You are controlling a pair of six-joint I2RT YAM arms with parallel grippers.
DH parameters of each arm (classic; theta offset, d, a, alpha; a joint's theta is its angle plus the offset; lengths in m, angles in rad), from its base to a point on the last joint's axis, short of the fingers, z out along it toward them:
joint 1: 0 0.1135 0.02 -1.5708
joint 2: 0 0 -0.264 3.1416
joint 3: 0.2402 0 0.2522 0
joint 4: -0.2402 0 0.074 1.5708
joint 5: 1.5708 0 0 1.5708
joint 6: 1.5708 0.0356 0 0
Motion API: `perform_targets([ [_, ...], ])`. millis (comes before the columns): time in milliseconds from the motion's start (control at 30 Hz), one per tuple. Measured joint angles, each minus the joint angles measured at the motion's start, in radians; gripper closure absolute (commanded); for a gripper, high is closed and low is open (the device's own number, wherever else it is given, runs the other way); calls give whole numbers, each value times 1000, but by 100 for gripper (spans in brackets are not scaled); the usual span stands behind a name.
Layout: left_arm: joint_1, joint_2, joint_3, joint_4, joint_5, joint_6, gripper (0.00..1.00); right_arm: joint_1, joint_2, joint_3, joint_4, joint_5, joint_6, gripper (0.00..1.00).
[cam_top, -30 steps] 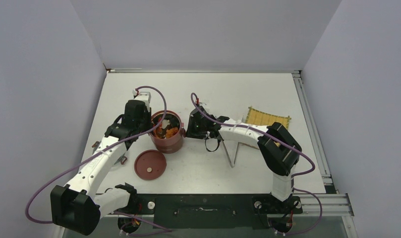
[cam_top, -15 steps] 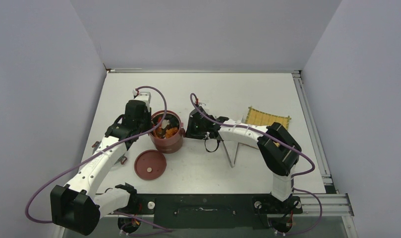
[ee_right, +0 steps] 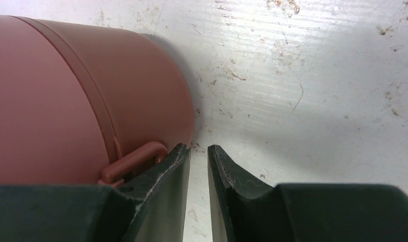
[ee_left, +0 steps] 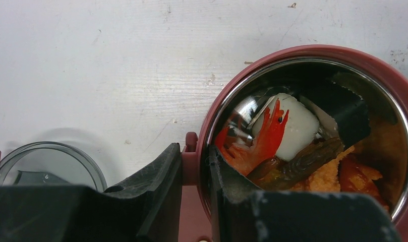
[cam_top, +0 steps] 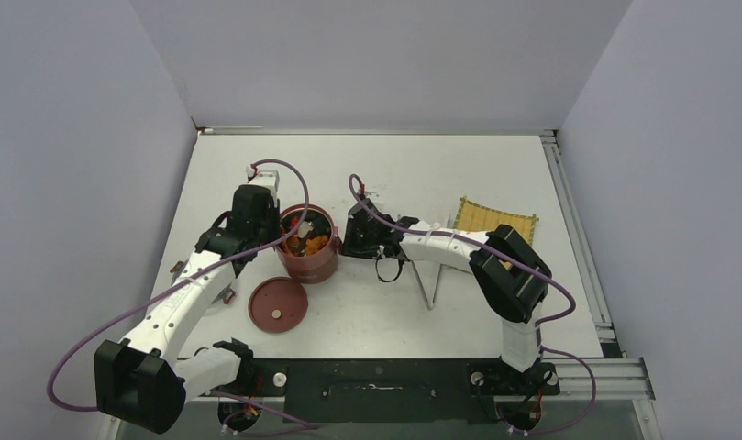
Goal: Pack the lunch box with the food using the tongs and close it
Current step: Close the fastener on the packing box.
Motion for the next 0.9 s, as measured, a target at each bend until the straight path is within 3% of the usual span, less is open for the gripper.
perform_targets([
  [467,5,11,6,-4,-9,1,100,11,8,0,3,37,-15,78],
  [900,89,55,39,8,123,24,100,-30,-283,-178,93,108,-122,70],
])
